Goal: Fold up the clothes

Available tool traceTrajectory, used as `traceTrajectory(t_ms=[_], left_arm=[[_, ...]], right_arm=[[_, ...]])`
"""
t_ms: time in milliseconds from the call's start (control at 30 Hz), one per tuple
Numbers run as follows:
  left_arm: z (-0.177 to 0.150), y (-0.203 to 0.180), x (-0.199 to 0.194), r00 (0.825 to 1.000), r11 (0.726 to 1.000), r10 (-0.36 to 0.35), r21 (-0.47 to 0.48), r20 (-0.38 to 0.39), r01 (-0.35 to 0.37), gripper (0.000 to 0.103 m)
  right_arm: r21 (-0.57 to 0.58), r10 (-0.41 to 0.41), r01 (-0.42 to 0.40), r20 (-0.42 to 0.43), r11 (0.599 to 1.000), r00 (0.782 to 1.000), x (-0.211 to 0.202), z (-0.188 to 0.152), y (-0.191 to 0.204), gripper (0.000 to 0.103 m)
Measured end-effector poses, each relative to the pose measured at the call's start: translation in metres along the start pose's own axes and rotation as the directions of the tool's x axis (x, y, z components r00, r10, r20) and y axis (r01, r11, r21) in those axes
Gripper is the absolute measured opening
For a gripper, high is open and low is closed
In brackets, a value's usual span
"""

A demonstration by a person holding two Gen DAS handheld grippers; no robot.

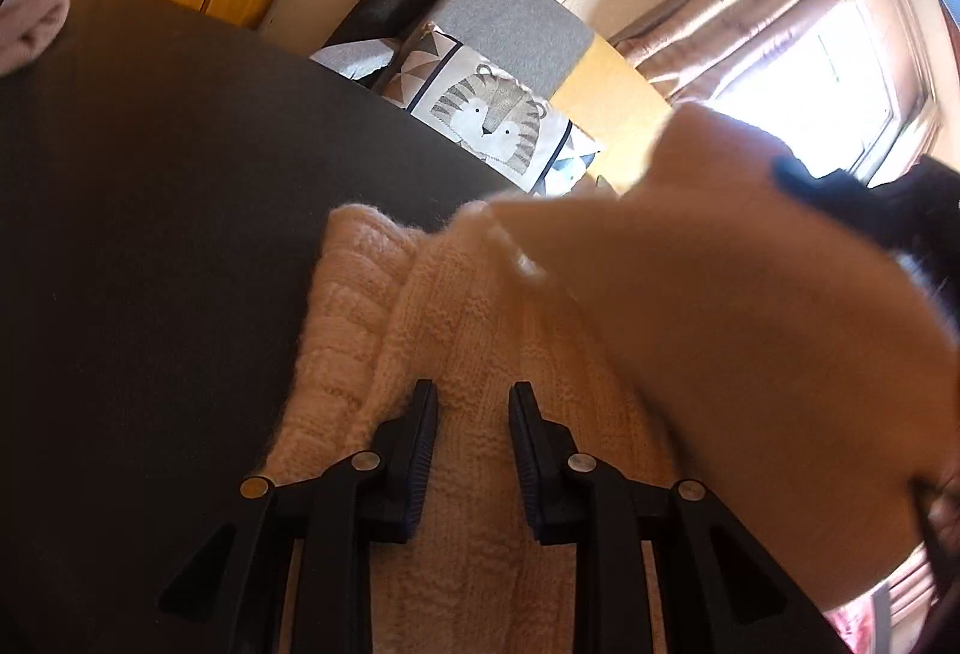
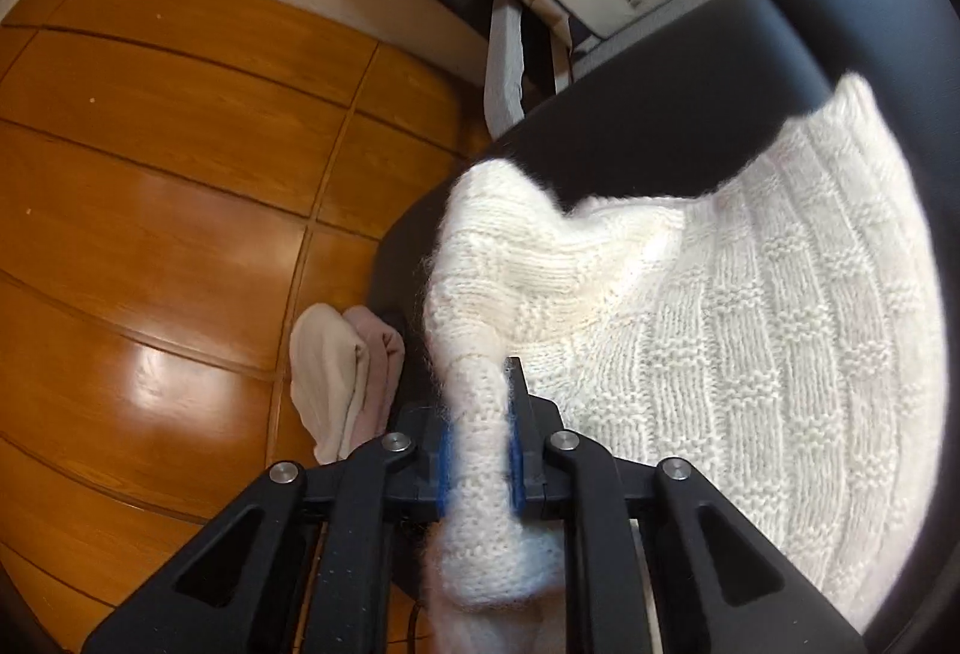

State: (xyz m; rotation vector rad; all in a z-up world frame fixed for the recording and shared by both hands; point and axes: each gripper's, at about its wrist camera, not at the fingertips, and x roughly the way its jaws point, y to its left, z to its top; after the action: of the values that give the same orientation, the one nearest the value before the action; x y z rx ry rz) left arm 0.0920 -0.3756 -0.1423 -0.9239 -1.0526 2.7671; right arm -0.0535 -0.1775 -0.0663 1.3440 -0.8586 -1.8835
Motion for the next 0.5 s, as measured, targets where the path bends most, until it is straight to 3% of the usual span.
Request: traceTrajectory(t_ms=[233,333,400,467,500], left_arm=[[0.006,0.009,0.002,0.998,0.997,-0.057,-0.045,0.009,0.058,0.024],[0.009,0.014,0.002,0.997,0.995,-0.075,-0.065,0.013,0.076,0.023],[0.011,0.017,0.001,0.995,0.991,-0.099,-0.084,0.011,0.1,0.023],[0.014,0.022,0.001,0.992,0.986,-0.129,-0.103,0.004,0.129,0.023],[0.016,0.025,0.001,0.989,0.983,-0.146,-0.113,-0.002,0.145,0.023]], right_arm=[[0.017,-0.065,0.067,-0.089,0.998,0.994,0.049,-0.01,-0.024,0.019],[0.01,-0.065,0.066,-0.082,0.998,0.994,0.053,-0.014,-0.029,0.021],[0.001,-0.038,0.039,-0.081,0.999,0.996,0.052,-0.012,-0.029,0.028],[-0.001,0.005,-0.005,-0.085,1.0,0.996,0.048,-0.015,-0.028,0.043],[-0.009,0.019,-0.02,-0.085,1.0,0.996,0.043,-0.017,-0.024,0.044]])
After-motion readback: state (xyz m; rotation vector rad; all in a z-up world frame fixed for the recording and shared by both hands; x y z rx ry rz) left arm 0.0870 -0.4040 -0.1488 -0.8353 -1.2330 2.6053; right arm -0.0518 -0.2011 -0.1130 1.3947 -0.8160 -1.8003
